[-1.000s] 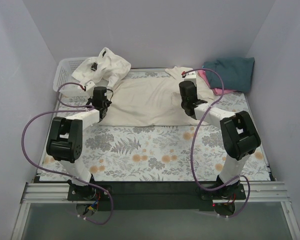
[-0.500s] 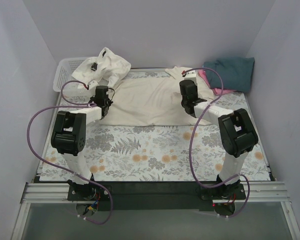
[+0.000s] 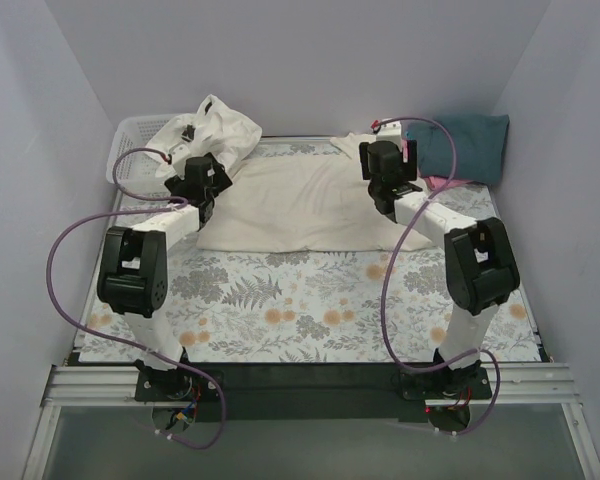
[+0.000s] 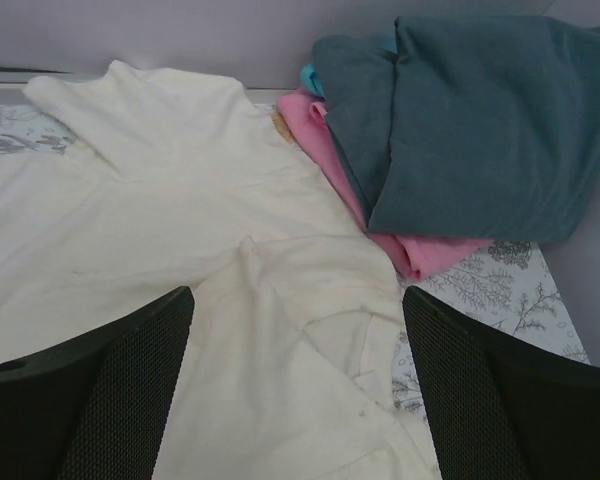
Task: Fold and stack the t-shirts
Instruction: Fold the tshirt
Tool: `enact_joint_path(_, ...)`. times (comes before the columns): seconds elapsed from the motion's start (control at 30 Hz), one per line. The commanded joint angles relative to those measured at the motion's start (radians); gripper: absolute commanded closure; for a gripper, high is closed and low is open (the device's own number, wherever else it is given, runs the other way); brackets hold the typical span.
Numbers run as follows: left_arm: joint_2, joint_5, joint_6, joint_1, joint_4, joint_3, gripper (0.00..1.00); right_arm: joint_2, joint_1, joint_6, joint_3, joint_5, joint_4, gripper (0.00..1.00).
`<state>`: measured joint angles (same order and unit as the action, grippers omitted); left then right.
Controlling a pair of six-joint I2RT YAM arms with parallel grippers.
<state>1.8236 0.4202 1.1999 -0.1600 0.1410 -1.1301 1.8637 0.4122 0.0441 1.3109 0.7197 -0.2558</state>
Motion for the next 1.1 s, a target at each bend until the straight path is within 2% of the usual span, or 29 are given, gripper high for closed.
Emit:
enact_joint_path(0.0, -0.118, -0.047, 0.007, -0.016, 0.005, 0.016, 0.14, -0.187, 0.004, -0.036, -0.109, -0.049, -0.043, 0.22)
enact_joint_path(0.13, -0.110, -0.109, 0.027, -0.068, 0.016, 0.065, 0.13, -0.303, 0.022, -0.154, -0.281, -0.150, -0.025, 0.22)
enact_joint_path(0.27, -0.058, -0.162, 0.056, -0.128, 0.049, 0.107, 0.13, -0.327, 0.017, -0.239, -0.412, -0.270, -0.022, 0.22)
enact_joint_path(0.43, -0.006, -0.228, 0.092, -0.150, 0.088, 0.138, 0.13, -0.267, -0.003, -0.280, -0.461, -0.350, -0.023, 0.23)
enact_joint_path(0.77, 0.002, -0.221, 0.141, -0.159, 0.075, 0.259, 0.13, -0.190, -0.003, -0.340, -0.539, -0.391, -0.023, 0.24)
enact_joint_path(1.07, -0.059, -0.198, 0.159, -0.162, 0.003, 0.360, 0.12, -0.239, -0.010, -0.414, -0.645, -0.554, 0.067, 0.24)
